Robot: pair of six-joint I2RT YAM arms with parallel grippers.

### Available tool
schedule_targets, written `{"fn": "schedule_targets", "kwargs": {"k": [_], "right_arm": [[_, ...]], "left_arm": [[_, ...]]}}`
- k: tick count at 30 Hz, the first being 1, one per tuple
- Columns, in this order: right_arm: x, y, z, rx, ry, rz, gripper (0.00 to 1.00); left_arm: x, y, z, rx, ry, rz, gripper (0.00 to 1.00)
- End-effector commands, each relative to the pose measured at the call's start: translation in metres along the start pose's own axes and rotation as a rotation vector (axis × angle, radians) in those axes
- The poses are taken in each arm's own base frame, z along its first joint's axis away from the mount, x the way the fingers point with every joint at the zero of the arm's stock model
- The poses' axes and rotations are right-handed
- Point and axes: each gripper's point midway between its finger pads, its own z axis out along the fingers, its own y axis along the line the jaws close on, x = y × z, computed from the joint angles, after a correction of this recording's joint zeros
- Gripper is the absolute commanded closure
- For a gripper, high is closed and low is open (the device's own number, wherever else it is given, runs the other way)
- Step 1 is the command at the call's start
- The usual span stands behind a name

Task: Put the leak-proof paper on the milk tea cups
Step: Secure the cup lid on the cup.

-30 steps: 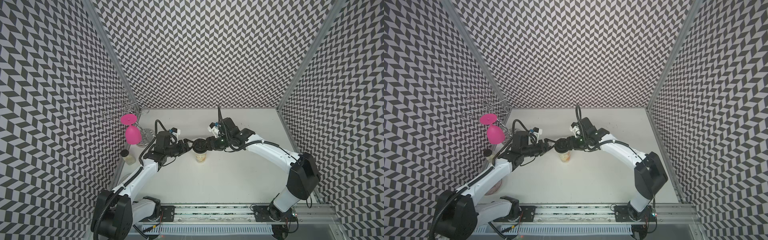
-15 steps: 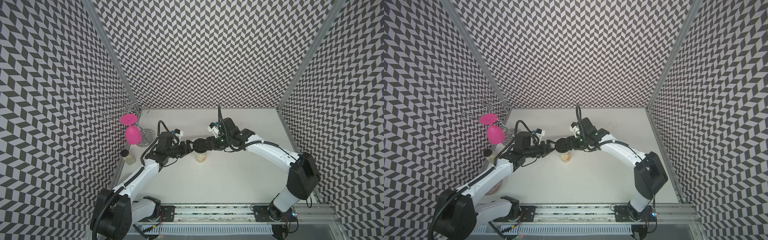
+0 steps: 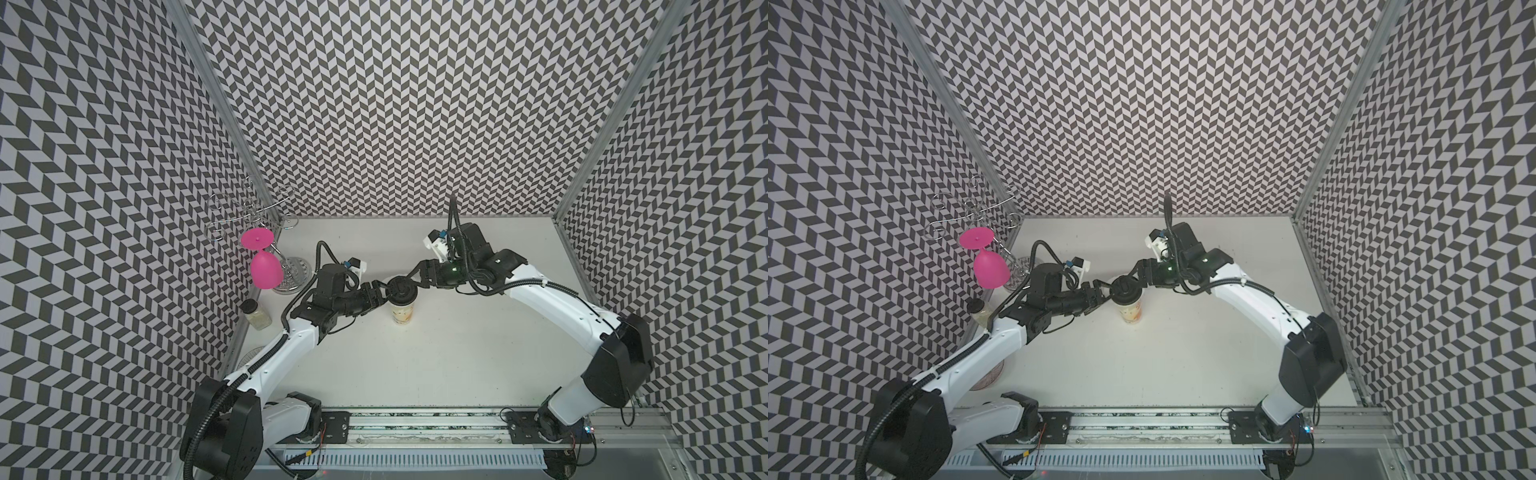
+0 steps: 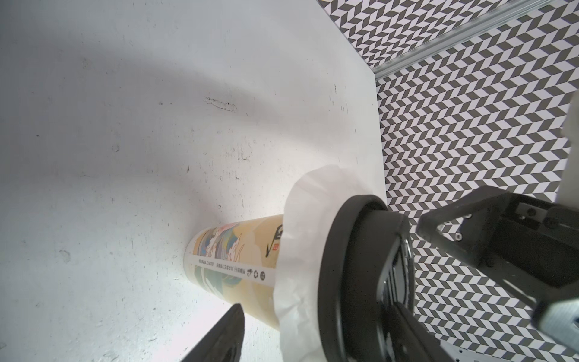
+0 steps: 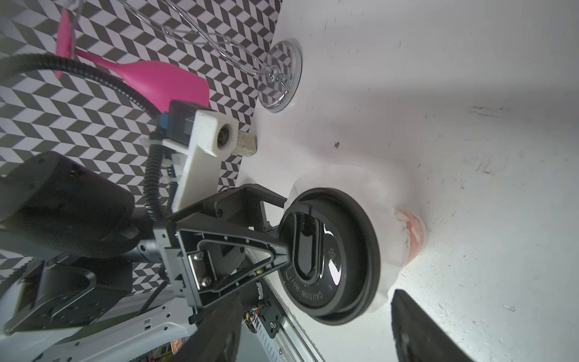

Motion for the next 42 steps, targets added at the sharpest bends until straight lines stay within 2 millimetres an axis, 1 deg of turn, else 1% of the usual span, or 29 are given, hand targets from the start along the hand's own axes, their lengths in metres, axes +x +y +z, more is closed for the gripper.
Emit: {"fn": "schedule_targets", "kwargs": {"k": [1,4,10,15,27,33,36,42], "right_arm": [[0.013,-0.010,-0.001,0.000,0.009,0.032,0.32],[0.023,-0.018,0.003,0.004,0.021,0.057,0.34],[0.036,-0.019,0.014,-0.046,0.058,0.080,0.39],[0.037,-0.015,0.017,-0.083,0.066,0.085,0.40],[0.041,-0.020,0.029,-0.082,0.093,0.086,0.42],[0.043,-0.026,0.034,-0.068,0.103,0.092,0.44],[0.046,-0.031,0.037,-0.053,0.107,0.099,0.47],[0.055,-0.045,0.040,-0.004,0.124,0.122,0.48]], "left_arm": [[0.015,0.034,0.003,-0.121,0.033,-0.056,0.28],[0.015,0.034,0.004,-0.123,0.033,-0.057,0.28],[0.014,0.033,0.004,-0.122,0.030,-0.055,0.28],[0.013,0.033,0.004,-0.122,0.029,-0.055,0.28],[0.014,0.034,0.005,-0.124,0.031,-0.058,0.28],[0.013,0.034,0.005,-0.125,0.030,-0.057,0.28],[0.013,0.034,0.005,-0.125,0.030,-0.058,0.28],[0.014,0.035,0.006,-0.127,0.033,-0.058,0.28]]}}
